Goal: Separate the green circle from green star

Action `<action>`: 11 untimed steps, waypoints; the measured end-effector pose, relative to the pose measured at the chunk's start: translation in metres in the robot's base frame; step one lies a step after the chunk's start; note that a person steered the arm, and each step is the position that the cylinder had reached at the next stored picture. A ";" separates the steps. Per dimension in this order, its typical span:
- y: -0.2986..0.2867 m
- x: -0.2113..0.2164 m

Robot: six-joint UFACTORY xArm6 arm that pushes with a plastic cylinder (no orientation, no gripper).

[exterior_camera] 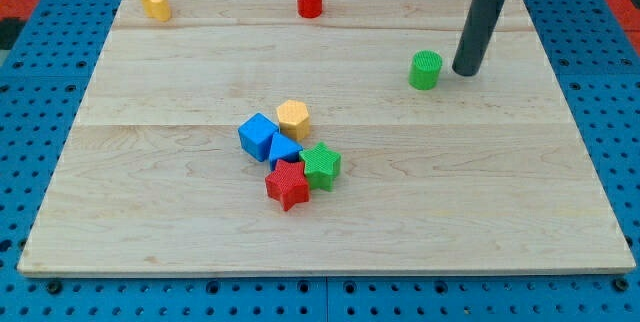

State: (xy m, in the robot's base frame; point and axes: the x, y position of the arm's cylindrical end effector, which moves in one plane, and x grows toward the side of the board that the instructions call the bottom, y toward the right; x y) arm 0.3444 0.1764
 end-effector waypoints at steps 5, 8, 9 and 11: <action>-0.062 0.002; -0.038 -0.078; -0.058 -0.069; -0.089 -0.097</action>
